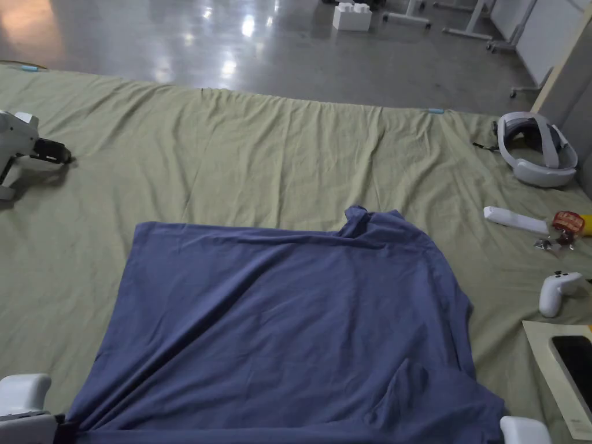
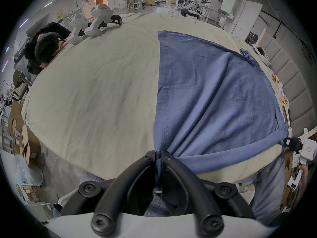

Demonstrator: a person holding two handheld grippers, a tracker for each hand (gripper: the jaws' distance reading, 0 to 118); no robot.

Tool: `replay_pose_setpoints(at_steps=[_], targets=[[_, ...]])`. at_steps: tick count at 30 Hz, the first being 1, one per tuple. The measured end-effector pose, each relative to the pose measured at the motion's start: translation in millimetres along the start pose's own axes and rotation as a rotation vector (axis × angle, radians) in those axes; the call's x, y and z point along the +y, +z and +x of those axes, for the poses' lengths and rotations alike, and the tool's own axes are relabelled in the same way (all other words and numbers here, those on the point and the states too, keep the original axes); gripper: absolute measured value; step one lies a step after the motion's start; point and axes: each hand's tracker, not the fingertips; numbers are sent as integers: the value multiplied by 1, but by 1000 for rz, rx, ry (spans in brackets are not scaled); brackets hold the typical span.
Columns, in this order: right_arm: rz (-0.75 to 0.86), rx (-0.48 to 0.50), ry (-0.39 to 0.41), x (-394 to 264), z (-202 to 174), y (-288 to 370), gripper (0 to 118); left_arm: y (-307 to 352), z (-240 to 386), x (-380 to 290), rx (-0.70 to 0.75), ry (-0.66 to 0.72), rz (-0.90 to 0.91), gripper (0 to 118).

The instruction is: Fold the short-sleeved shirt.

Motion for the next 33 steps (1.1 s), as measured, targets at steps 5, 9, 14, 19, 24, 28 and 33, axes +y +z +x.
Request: replay_pose_setpoints(at_steps=[5, 9, 14, 19, 24, 28, 33], targets=[[-3, 9, 20, -9, -9, -20, 16, -3, 0, -1, 3, -2, -6, 9], [-10, -2, 51, -4, -11, -15, 11, -4, 0, -1, 3, 3, -7, 9], [-37, -107, 155, -2, -8, 4, 10, 0, 0, -1, -19, 17, -4, 9], [-29, -94, 148, 4, -6, 17, 10, -1, 1, -2, -26, 23, -3, 9], [51, -58, 104, 21, -7, 37, 10, 9, -5, 8, -70, 74, 53, 9], [116, -32, 88, 53, -5, 47, 10, 15, -7, 31, -119, 98, 113, 9], [181, -29, 107, 108, -4, 38, 10, 1, -8, 80, -131, 103, 152, 9]])
